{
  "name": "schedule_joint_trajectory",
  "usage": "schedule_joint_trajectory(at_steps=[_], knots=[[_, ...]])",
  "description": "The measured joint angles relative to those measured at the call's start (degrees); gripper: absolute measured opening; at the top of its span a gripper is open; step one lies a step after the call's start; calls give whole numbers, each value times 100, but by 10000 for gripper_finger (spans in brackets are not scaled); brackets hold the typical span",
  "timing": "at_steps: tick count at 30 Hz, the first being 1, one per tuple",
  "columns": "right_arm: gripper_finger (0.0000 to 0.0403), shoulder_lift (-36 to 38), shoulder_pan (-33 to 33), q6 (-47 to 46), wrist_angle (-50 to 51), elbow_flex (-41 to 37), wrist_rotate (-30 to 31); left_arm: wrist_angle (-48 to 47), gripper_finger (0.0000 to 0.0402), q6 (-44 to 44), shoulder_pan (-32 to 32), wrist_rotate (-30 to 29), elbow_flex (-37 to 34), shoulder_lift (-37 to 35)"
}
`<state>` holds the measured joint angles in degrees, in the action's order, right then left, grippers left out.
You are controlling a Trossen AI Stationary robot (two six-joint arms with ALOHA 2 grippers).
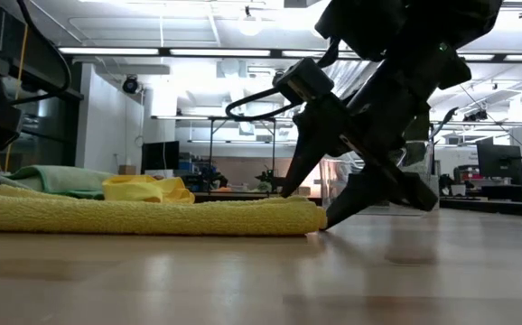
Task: Fold microfiber towels
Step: Fold the middle yellow microfiber towel
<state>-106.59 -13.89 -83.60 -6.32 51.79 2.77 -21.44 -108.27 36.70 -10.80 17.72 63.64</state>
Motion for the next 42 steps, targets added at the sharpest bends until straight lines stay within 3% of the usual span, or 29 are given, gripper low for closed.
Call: schedule_joint_trajectory(at_steps=[16, 20, 26, 32, 42], knots=[[201, -213, 5, -344, -353, -4, 11, 252, 0, 752, -714, 241, -11, 18], [146, -216, 4, -340, -308, -11, 4, 262, 0, 752, -716, 202, -11, 20], [18, -140, 4, -135, -116, -17, -19, 338, 0, 668, -718, 65, -14, 20], [8, 549, 2, 251, 1296, -22, 20, 507, 0, 713, -940, -313, -24, 33], [2, 2088, 2, 486, 4288, -22, 178, 1666, 0, 2085, -2268, 83, 20, 281]])
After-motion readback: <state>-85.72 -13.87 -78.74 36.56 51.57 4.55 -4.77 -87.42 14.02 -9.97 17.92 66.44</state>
